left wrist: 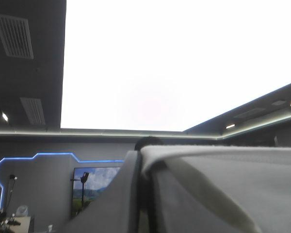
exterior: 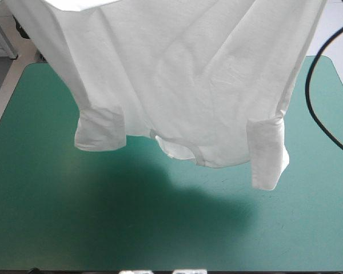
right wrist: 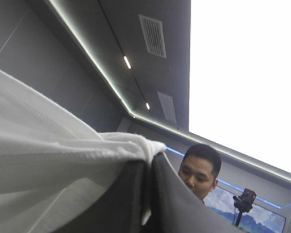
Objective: Fold the cloth
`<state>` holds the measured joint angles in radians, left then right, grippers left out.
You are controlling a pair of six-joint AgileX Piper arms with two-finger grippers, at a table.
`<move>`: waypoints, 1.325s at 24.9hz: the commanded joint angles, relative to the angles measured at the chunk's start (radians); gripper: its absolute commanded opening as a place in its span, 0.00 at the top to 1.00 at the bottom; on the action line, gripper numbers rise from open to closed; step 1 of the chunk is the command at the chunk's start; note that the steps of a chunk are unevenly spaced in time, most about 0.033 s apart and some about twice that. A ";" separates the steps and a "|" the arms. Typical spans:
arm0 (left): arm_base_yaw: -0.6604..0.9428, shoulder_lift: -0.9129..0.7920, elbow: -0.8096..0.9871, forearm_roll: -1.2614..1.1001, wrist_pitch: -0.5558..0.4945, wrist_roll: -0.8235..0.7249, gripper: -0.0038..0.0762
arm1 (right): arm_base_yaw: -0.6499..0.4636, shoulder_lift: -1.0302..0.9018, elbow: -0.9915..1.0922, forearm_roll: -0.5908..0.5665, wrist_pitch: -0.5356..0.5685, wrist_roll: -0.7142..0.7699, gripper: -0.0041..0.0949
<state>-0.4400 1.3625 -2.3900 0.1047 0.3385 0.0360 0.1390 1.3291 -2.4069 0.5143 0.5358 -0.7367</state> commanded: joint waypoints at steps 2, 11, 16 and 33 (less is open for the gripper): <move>0.000 -0.057 -0.031 -0.105 -0.037 0.090 0.97 | -0.008 -0.021 -0.039 0.020 -0.068 0.000 0.98; 0.000 -0.028 0.077 -0.043 -0.014 0.094 0.97 | -0.008 0.059 -0.027 -0.002 0.023 0.109 0.98; 0.014 0.079 0.110 -0.015 -0.104 0.072 0.97 | -0.008 0.166 -0.027 -0.024 0.001 0.115 0.98; 0.180 0.319 0.053 -0.030 -0.398 -0.145 0.97 | -0.008 0.349 -0.033 -0.035 -0.170 0.103 0.98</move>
<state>-0.2573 1.7271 -2.3092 0.0772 -0.0924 -0.0992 0.1390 1.7166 -2.4195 0.4695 0.3515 -0.6557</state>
